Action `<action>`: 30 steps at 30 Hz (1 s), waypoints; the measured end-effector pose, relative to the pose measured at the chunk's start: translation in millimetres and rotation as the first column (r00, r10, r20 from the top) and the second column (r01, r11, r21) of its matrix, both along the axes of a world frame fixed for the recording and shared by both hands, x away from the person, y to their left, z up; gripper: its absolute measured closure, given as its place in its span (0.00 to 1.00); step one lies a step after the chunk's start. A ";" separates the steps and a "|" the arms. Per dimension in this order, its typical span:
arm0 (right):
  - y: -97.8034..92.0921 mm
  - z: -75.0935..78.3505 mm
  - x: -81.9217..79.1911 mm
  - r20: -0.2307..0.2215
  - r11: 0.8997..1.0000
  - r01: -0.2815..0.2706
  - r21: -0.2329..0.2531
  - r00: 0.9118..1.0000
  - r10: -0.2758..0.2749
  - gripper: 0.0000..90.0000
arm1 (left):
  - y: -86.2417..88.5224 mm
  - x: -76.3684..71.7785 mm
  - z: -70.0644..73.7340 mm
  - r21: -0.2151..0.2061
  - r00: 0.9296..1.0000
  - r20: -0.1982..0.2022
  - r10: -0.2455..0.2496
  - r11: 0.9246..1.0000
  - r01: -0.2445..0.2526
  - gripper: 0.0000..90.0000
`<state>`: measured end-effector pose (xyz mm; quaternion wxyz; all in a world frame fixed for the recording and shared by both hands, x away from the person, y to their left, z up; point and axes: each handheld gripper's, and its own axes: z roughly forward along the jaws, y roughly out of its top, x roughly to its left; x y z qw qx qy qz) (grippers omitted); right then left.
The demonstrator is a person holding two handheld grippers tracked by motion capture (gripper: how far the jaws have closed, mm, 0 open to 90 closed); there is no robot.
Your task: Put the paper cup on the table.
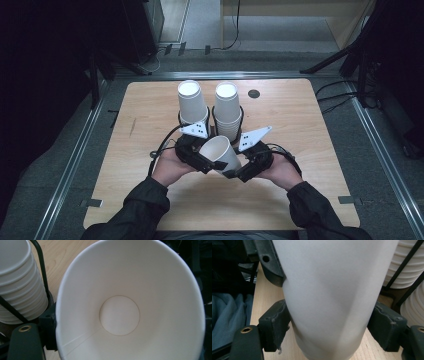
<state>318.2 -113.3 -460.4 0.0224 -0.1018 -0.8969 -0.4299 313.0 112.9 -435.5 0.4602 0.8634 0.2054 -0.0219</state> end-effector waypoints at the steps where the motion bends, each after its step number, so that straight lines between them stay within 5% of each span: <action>1: 0.2 0.2 0.0 -0.003 1.000 0.000 -0.001 1.000 0.000 0.25 | 0.1 -0.1 0.5 0.003 1.000 0.002 -0.001 1.000 0.001 0.17; 30: -13.3 2.6 -1.1 -0.024 0.996 0.076 -0.053 0.997 -0.077 0.19 | 19.7 5.0 6.6 0.059 0.999 0.030 0.040 0.997 -0.042 0.19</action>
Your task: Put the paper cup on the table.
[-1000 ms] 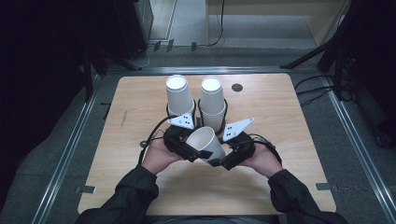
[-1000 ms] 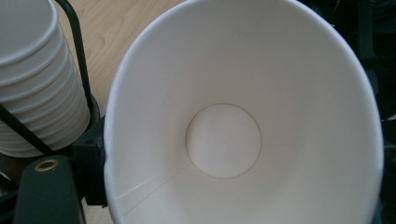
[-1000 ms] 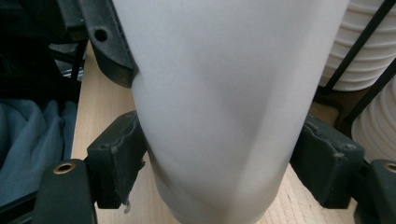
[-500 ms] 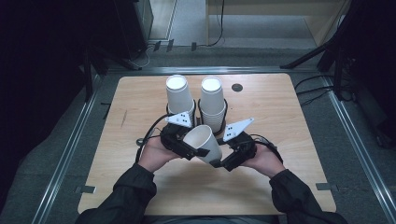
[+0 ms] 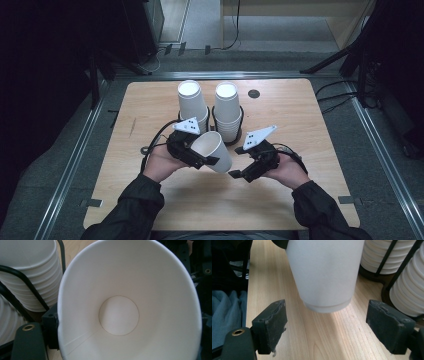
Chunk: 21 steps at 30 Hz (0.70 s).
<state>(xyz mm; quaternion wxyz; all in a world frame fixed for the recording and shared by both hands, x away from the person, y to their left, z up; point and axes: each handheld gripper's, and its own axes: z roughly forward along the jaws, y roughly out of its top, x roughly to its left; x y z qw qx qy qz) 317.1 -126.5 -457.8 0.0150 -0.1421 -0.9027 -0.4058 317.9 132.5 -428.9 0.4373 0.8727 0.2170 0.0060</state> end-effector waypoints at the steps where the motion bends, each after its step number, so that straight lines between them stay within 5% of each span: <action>1: -0.9 0.2 0.1 0.002 1.000 0.002 -0.001 1.000 -0.002 0.19 | 0.2 -0.1 -0.2 0.003 1.000 0.001 0.001 1.000 -0.001 0.19; 21: -16.6 0.4 2.1 -0.002 0.989 0.144 -0.023 0.990 -0.145 0.18 | 7.2 1.5 -5.5 0.089 1.000 0.002 0.015 0.996 -0.015 0.19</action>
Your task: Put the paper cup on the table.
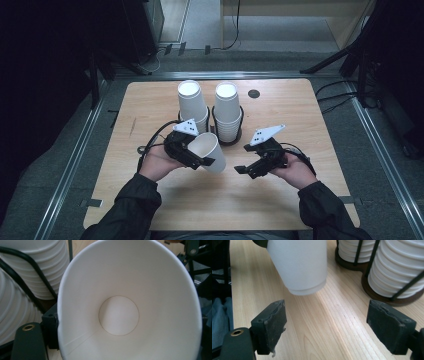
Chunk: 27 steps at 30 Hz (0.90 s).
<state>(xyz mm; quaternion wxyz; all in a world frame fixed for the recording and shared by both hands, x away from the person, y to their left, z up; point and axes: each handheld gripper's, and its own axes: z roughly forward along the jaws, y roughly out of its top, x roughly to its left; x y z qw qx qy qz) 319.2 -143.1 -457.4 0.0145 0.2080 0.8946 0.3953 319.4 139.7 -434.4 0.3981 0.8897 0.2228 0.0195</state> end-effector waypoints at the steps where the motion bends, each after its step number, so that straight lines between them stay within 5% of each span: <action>1: -1.0 -0.3 0.4 0.001 1.000 0.006 -0.004 1.000 -0.006 0.18 | 0.2 0.4 -0.8 0.006 1.000 0.000 -0.001 1.000 0.001 0.19; 14: -11.5 -2.8 10.8 -0.011 0.995 0.093 -0.021 0.996 -0.093 0.18 | 14.6 5.8 -9.4 0.075 1.000 -0.021 0.022 0.997 -0.020 0.19; 27: -17.8 -5.5 19.8 -0.022 0.990 0.140 -0.025 0.990 -0.141 0.18 | 46.0 6.5 -9.3 0.069 0.995 -0.033 0.093 0.994 -0.090 0.19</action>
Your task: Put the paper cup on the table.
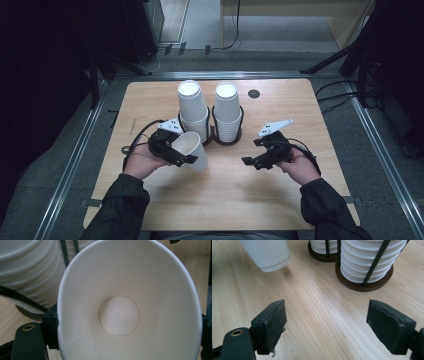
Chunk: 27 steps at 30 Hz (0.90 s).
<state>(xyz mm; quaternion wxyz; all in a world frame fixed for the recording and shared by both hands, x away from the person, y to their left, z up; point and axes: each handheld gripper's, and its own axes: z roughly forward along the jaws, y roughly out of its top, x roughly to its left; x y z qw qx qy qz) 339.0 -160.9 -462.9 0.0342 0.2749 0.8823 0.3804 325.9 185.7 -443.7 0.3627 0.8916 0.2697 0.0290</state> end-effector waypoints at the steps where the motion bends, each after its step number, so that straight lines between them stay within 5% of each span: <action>1: -0.1 0.3 0.9 0.000 1.000 0.004 0.004 1.000 -0.004 0.18 | 2.5 -0.3 -0.6 0.001 1.000 0.000 0.010 1.000 -0.010 0.19; 19: -2.3 -1.2 21.0 0.015 1.000 0.024 -0.004 1.000 -0.024 0.19 | 40.7 -5.8 2.5 -0.019 0.994 -0.010 0.111 0.994 -0.111 0.19; 27: -0.5 -3.2 25.3 0.009 1.000 0.010 -0.002 1.000 -0.010 0.19 | 63.0 -2.4 -2.0 -0.013 0.984 -0.023 0.178 0.984 -0.178 0.18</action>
